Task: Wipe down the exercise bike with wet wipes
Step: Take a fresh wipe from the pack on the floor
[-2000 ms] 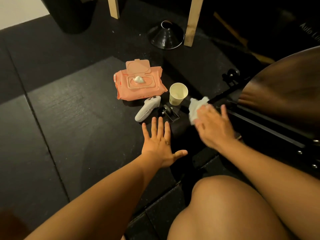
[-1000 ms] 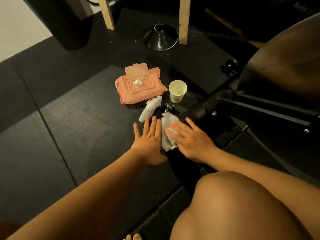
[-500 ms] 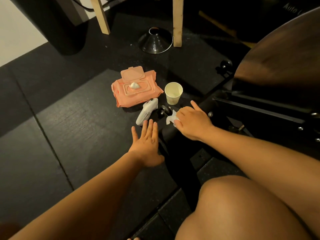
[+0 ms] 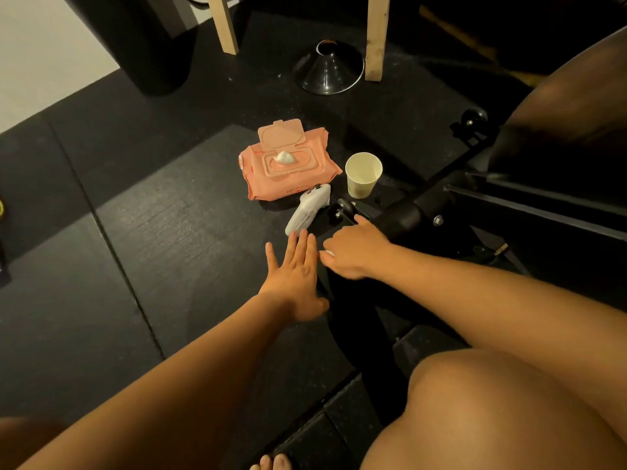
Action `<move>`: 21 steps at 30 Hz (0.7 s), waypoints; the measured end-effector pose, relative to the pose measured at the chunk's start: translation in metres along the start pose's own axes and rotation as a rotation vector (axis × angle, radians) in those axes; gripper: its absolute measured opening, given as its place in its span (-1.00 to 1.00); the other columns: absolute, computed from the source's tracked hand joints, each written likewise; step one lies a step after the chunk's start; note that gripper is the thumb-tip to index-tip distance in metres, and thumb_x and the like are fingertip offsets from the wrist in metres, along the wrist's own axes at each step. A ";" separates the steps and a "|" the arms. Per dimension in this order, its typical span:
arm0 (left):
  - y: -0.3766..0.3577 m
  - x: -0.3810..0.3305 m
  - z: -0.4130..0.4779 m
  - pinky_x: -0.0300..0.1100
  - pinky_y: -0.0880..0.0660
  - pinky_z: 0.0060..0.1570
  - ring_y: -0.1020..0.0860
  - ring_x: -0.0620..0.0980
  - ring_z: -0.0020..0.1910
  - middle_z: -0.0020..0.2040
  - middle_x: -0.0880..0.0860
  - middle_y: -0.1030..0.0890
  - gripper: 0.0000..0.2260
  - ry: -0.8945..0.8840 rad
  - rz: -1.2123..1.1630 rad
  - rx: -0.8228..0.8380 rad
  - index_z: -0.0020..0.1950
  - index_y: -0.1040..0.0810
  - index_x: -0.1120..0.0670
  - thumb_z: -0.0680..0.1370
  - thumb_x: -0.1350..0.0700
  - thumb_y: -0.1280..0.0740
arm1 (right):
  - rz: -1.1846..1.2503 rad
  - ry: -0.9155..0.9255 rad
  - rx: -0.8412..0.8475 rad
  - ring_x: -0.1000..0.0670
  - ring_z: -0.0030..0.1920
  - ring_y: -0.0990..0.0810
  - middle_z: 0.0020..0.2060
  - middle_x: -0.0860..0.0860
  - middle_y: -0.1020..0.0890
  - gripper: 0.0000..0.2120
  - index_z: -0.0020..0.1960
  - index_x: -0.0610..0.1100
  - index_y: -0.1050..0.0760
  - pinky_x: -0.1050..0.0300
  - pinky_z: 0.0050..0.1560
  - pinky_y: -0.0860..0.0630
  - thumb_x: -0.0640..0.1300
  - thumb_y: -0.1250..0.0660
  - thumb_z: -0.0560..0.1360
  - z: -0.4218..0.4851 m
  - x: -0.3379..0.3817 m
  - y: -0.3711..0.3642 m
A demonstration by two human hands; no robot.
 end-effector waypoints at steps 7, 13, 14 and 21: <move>0.016 -0.014 0.006 0.33 0.37 0.42 0.45 0.06 0.50 0.56 0.11 0.39 -0.02 -0.086 -0.048 -0.103 0.55 0.38 0.13 0.47 -0.13 -0.29 | 0.097 0.048 -0.616 -0.09 0.32 -0.51 0.22 -0.08 -0.59 -0.65 0.20 -0.17 -0.57 -0.17 0.40 -0.32 -0.09 -0.18 0.51 -0.055 -0.008 -0.032; 0.014 -0.045 0.013 0.23 0.28 0.50 0.37 0.06 0.54 0.58 0.12 0.34 -0.01 -0.228 0.040 -0.048 0.57 0.36 0.13 0.46 -0.09 -0.33 | 0.250 -0.521 -0.587 -0.22 0.31 -0.44 0.38 -0.17 -0.43 -0.46 0.39 -0.27 -0.40 -0.12 0.13 -0.55 -0.22 -0.35 0.42 -0.094 -0.076 -0.054; 0.014 -0.049 0.014 0.16 0.26 0.52 0.35 0.06 0.55 0.58 0.13 0.33 -0.01 -0.231 0.016 -0.033 0.57 0.35 0.13 0.46 -0.07 -0.33 | 0.349 -0.578 -0.630 -0.21 0.24 -0.47 0.35 -0.16 -0.44 -0.52 0.35 -0.27 -0.44 -0.07 0.09 -0.57 -0.25 -0.36 0.44 -0.093 -0.076 -0.049; 0.017 -0.053 0.021 0.07 0.28 0.53 0.31 0.10 0.56 0.58 0.17 0.31 0.00 -0.221 0.106 0.001 0.56 0.37 0.16 0.45 -0.05 -0.32 | 1.142 -0.973 -0.614 -0.13 0.13 -0.56 0.19 -0.16 -0.53 -0.76 0.20 -0.27 -0.52 0.19 -0.02 -0.43 -0.25 -0.23 0.58 -0.098 -0.066 -0.049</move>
Point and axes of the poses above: each hand's wrist, its own z-axis towards the middle knuckle, its own y-axis out of the back of the hand, x = y × z, the point moved 5 cm from there along z, towards the middle knuckle
